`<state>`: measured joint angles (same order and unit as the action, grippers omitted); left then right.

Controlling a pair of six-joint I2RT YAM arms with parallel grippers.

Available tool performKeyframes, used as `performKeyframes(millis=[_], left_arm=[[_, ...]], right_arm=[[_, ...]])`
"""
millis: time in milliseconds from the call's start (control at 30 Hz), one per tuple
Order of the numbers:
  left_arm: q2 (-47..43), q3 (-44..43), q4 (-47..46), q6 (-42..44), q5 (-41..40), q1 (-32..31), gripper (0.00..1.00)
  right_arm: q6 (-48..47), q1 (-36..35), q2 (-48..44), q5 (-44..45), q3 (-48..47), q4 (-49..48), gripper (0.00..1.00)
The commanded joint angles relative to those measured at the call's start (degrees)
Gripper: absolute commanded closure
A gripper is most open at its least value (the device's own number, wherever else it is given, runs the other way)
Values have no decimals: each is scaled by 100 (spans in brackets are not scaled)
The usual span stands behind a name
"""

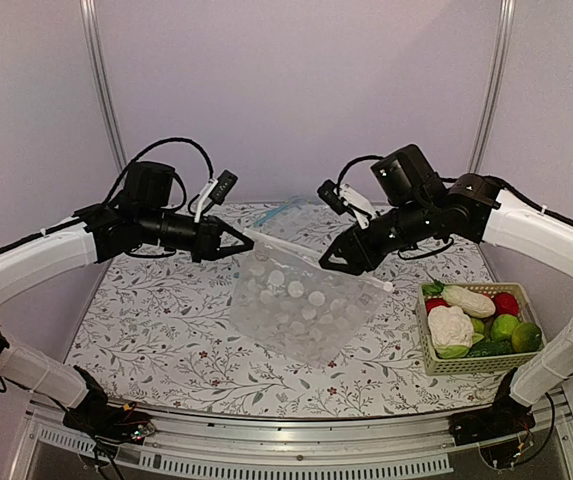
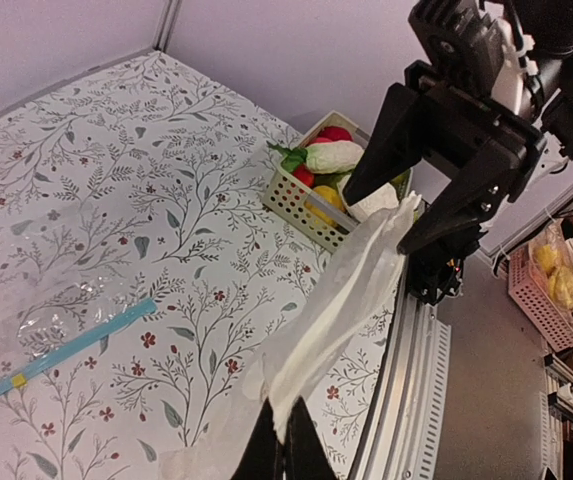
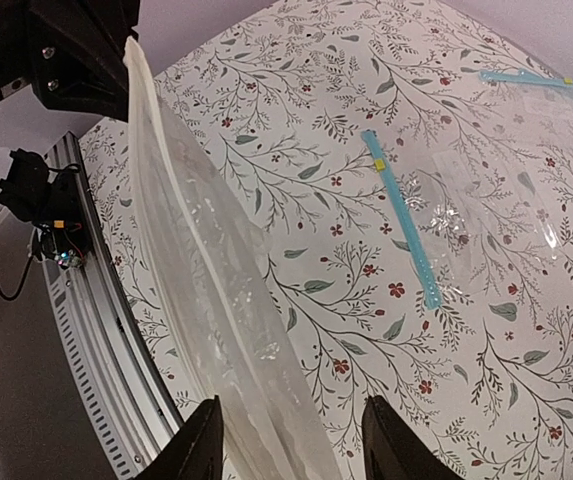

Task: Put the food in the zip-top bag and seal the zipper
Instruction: Pass from the left arm to the right

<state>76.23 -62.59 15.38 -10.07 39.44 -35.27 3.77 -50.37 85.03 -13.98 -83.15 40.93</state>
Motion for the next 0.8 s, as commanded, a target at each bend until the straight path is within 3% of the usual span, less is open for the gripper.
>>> performKeyframes(millis=[0, 767], left_arm=[[64, -139, 121, 105, -6, -86, 100], [-15, -141, 165, 172, 29, -115, 100]], right_arm=[[-93, -34, 125, 45, -189, 15, 53], [10, 327, 456, -492, -361, -138, 75]])
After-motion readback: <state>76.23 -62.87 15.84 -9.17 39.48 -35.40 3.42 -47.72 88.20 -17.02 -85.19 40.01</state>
